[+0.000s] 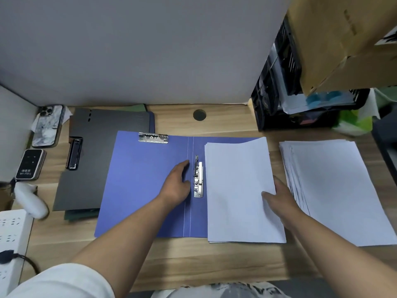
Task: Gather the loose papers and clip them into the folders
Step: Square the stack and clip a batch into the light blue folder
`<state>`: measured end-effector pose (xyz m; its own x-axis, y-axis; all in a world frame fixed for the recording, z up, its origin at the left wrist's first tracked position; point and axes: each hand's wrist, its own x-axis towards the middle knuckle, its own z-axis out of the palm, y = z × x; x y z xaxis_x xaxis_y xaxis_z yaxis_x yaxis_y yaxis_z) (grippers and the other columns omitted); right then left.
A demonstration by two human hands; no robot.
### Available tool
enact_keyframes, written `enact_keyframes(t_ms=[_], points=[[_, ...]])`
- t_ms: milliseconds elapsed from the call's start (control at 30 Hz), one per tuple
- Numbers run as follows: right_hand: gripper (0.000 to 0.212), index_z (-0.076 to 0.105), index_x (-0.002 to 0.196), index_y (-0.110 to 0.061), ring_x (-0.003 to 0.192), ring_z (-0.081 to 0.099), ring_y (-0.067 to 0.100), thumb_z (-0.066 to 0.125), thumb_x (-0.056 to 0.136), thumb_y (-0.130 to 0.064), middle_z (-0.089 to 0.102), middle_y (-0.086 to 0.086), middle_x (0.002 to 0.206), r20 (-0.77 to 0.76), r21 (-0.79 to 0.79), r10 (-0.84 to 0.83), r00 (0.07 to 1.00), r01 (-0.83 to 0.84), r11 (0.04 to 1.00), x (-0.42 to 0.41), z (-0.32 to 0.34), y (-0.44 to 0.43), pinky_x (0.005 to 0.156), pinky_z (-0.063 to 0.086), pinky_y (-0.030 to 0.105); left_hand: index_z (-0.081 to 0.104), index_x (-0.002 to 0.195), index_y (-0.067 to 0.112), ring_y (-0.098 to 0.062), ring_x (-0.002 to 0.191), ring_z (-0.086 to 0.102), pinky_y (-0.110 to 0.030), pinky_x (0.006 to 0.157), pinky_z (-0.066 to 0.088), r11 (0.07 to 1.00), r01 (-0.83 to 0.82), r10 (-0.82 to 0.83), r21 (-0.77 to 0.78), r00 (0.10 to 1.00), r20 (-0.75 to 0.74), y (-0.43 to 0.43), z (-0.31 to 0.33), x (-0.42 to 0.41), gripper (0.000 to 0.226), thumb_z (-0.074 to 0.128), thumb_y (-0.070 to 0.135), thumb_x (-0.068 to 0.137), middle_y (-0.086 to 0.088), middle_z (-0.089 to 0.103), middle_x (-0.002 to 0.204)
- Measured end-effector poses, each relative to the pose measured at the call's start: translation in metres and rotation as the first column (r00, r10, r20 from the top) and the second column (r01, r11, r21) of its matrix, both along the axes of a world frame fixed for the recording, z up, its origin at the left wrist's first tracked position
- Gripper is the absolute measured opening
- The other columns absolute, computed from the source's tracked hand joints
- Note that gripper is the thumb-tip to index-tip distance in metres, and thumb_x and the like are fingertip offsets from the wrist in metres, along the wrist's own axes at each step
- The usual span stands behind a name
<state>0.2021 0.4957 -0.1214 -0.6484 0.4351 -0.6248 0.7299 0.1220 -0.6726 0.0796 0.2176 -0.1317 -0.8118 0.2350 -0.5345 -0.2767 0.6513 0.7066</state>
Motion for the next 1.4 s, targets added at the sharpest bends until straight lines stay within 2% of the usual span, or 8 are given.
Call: enact_keyframes(t_ms=[300,467,633,800,933,1100,1267,1400], points=[[0.048,0.06,0.12,-0.038,0.103,0.067,0.005,0.054,0.093,0.002,0.07,-0.017,0.114,-0.033,-0.062,-0.046,0.998,0.044,0.997,0.007,-0.005,0.001,0.082,0.052,0.027,0.034,0.159,0.018,-0.014,0.15,0.035,-0.021,0.118,0.024,1.0,0.021,-0.021,-0.017,1.0,0.006,0.0,0.002,0.001,0.069,0.049,-0.006,0.096,0.004,0.037,0.163],[0.053,0.061,0.129,-0.039,0.109,0.068,0.011,0.054,0.089,-0.005,0.072,-0.02,0.115,0.022,-0.025,0.009,1.0,-0.009,1.0,0.007,-0.012,-0.002,0.097,0.054,0.039,0.034,0.159,0.018,-0.014,0.15,0.036,-0.023,0.119,0.026,1.0,0.018,-0.018,-0.018,1.0,0.012,0.0,0.004,0.001,0.07,0.05,-0.005,0.096,0.004,0.038,0.163],[0.049,0.058,0.123,-0.035,0.099,0.063,-0.003,0.05,0.093,0.003,0.066,-0.026,0.106,0.005,-0.017,-0.04,0.999,0.04,0.999,0.004,-0.007,-0.012,0.077,0.048,0.022,0.034,0.159,0.018,-0.014,0.15,0.035,-0.029,0.124,0.027,1.0,0.017,-0.016,-0.01,1.0,0.024,0.0,0.006,0.002,0.07,0.05,-0.006,0.096,0.004,0.037,0.163],[0.05,0.057,0.126,-0.035,0.097,0.062,-0.003,0.048,0.093,0.002,0.066,-0.023,0.108,-0.002,0.012,-0.043,0.999,0.043,0.999,0.004,-0.004,-0.016,0.075,0.046,0.02,0.033,0.159,0.017,-0.015,0.151,0.034,-0.029,0.124,0.027,1.0,0.026,-0.025,-0.018,1.0,0.018,0.0,0.005,0.001,0.07,0.052,-0.006,0.096,0.003,0.037,0.163],[0.051,0.056,0.135,-0.028,0.106,0.063,0.016,0.048,0.094,0.001,0.066,-0.01,0.117,-0.008,0.073,-0.046,0.999,0.047,0.996,0.006,-0.006,-0.022,0.087,0.045,0.026,0.033,0.16,0.017,-0.016,0.151,0.034,-0.025,0.121,0.026,0.999,0.039,-0.039,-0.024,0.999,0.017,0.001,0.006,0.002,0.069,0.051,-0.006,0.097,0.004,0.036,0.163],[0.053,0.053,0.14,-0.03,0.112,0.064,0.017,0.048,0.094,-0.003,0.067,-0.01,0.123,0.009,0.117,-0.036,0.999,0.034,0.993,0.013,-0.011,-0.024,0.097,0.05,0.033,0.033,0.159,0.016,-0.016,0.151,0.034,-0.018,0.114,0.024,0.999,0.042,-0.042,-0.025,0.999,0.012,0.0,0.005,0.002,0.069,0.051,-0.006,0.096,0.003,0.037,0.163],[0.048,0.055,0.125,-0.035,0.093,0.061,-0.002,0.051,0.094,0.001,0.065,-0.019,0.105,-0.006,0.048,-0.053,0.999,0.053,0.997,0.015,-0.004,-0.022,0.073,0.046,0.018,0.033,0.159,0.017,-0.017,0.151,0.034,-0.023,0.118,0.026,0.998,0.05,-0.049,-0.024,0.999,0.012,0.0,0.007,0.002,0.069,0.051,-0.005,0.097,0.003,0.036,0.163],[0.047,0.057,0.125,-0.034,0.097,0.061,-0.005,0.051,0.094,0.001,0.066,-0.022,0.107,-0.013,-0.004,-0.013,1.0,0.013,1.0,0.012,-0.003,-0.024,0.072,0.046,0.017,0.032,0.16,0.018,-0.016,0.151,0.033,-0.026,0.121,0.025,0.998,0.051,-0.051,-0.021,0.999,0.008,0.0,0.009,0.002,0.07,0.05,-0.005,0.096,0.003,0.036,0.164]])
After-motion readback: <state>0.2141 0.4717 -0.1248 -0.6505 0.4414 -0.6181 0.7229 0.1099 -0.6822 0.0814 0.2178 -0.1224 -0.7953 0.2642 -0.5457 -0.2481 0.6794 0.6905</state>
